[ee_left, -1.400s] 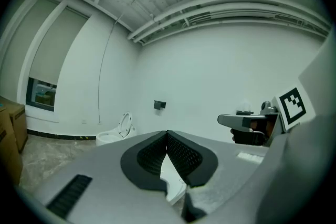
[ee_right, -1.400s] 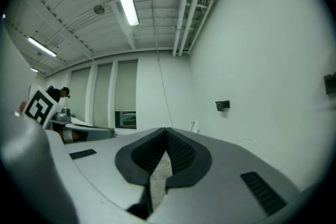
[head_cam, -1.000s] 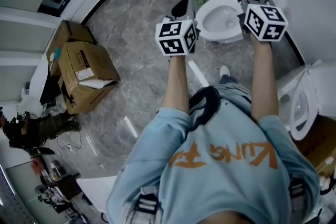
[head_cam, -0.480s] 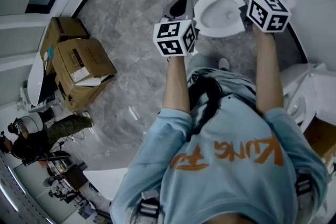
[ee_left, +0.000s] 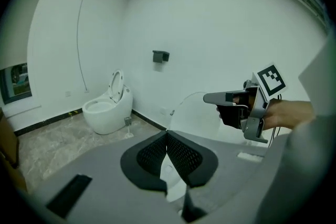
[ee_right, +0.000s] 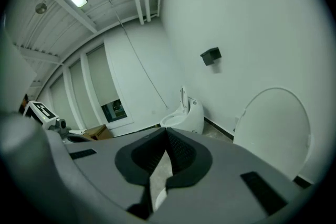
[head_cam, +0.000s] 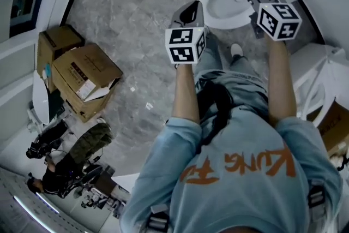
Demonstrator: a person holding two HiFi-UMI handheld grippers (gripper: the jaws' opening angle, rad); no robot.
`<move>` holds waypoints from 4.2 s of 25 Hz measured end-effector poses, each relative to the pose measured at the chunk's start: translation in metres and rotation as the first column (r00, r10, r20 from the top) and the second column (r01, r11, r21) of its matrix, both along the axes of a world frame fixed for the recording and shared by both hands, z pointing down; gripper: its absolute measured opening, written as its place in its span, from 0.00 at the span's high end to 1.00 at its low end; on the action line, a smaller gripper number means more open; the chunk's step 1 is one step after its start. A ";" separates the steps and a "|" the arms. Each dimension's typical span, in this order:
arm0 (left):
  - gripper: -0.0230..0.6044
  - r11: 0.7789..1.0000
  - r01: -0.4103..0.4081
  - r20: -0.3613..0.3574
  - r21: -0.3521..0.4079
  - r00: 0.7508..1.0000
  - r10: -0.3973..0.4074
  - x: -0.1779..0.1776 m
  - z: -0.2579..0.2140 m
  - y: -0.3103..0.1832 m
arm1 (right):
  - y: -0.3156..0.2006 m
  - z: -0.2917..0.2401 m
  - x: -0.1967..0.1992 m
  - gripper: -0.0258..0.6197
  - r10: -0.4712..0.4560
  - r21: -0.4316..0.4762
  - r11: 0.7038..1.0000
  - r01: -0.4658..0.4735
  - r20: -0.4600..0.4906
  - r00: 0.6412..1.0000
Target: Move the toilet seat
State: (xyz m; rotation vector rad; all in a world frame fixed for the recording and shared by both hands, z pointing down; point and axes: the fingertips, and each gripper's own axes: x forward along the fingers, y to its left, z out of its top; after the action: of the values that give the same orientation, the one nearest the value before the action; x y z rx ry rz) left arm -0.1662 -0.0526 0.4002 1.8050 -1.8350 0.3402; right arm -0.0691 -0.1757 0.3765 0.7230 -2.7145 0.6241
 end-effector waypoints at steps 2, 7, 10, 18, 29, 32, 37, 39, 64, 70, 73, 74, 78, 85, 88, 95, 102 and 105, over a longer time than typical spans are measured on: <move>0.97 0.998 -0.050 -0.006 -0.043 0.999 0.050 -0.003 0.022 -0.006 | -0.003 0.028 -0.002 0.96 0.030 -0.042 0.999 -0.031 -0.022 0.999; 0.97 0.976 -0.169 -0.043 -0.137 0.985 0.165 -0.015 0.079 -0.016 | -0.004 0.089 -0.010 0.96 0.086 -0.115 0.989 -0.094 -0.068 0.994; 0.97 0.938 -0.277 -0.067 -0.206 0.961 0.269 -0.014 0.110 -0.018 | 0.000 0.120 -0.008 0.96 0.121 -0.158 0.978 -0.138 -0.114 0.986; 0.97 0.735 -0.572 -0.148 -0.364 0.815 0.561 -0.004 0.205 0.000 | 0.022 0.211 -0.001 0.94 0.157 -0.233 0.950 -0.209 -0.221 0.963; 0.97 0.391 -0.772 -0.185 -0.501 0.537 0.823 -0.001 0.323 0.018 | 0.072 0.318 -0.014 0.83 0.110 -0.334 0.919 -0.210 -0.292 0.950; 0.97 0.275 -0.811 -0.180 -0.516 0.416 0.891 0.005 0.346 0.021 | 0.086 0.340 -0.023 0.75 0.033 -0.349 0.926 -0.148 -0.316 0.948; 0.80 0.138 -0.832 -0.165 -0.537 0.264 0.950 0.005 0.376 0.025 | 0.117 0.378 -0.041 0.62 -0.150 -0.374 0.927 0.001 -0.369 0.917; 0.77 0.081 -0.827 -0.153 -0.556 0.198 0.968 0.000 0.390 0.025 | 0.128 0.394 -0.050 0.57 -0.221 -0.385 0.921 0.060 -0.390 0.894; 0.50 -0.180 -0.762 -0.108 -0.622 -0.144 0.984 -0.023 0.452 0.035 | 0.186 0.546 -0.087 0.43 -0.710 -0.506 0.687 0.522 -0.618 0.336; 0.49 -0.187 -0.750 -0.070 -0.634 -0.186 0.980 -0.027 0.446 0.036 | 0.187 0.539 -0.085 0.44 -0.754 -0.579 0.641 0.503 -0.596 0.275; 0.47 -0.168 -0.752 -0.020 -0.638 -0.202 0.979 -0.025 0.439 0.029 | 0.188 0.524 -0.085 0.44 -0.764 -0.575 0.634 0.516 -0.569 0.305; 0.46 -0.170 -0.749 -0.005 -0.641 -0.217 0.976 -0.025 0.437 0.028 | 0.188 0.517 -0.085 0.44 -0.766 -0.572 0.633 0.521 -0.559 0.318; 0.42 -0.227 -0.713 0.063 -0.664 -0.356 0.933 -0.025 0.428 0.025 | 0.186 0.490 -0.085 0.44 -0.776 -0.557 0.626 0.546 -0.513 0.366; 0.41 -0.309 -0.676 0.124 -0.669 -0.511 0.850 -0.005 0.401 0.030 | 0.181 0.436 -0.079 0.45 -0.805 -0.557 0.593 0.581 -0.429 0.410; 0.41 -0.379 -0.635 0.115 -0.673 -0.596 0.795 0.003 0.388 0.042 | 0.183 0.413 -0.078 0.45 -0.826 -0.572 0.564 0.596 -0.384 0.412; 0.46 -0.361 -0.596 0.166 -0.717 -0.650 0.742 0.020 0.361 0.019 | 0.168 0.367 -0.063 0.46 -0.838 -0.575 0.546 0.610 -0.352 0.418; 0.51 -0.398 -0.608 0.147 -0.687 -0.652 0.744 0.029 0.314 0.006 | 0.152 0.322 -0.054 0.48 -0.828 -0.566 0.560 0.606 -0.350 0.438; 0.52 -0.387 -0.620 0.144 -0.682 -0.633 0.760 0.036 0.294 -0.003 | 0.142 0.304 -0.047 0.49 -0.805 -0.546 0.593 0.592 -0.387 0.450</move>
State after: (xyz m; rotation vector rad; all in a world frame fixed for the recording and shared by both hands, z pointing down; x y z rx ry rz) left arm -0.1303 -0.0561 0.6944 2.7340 0.6537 2.0744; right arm -0.1160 -0.0332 0.6809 -0.3278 -1.9204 0.4831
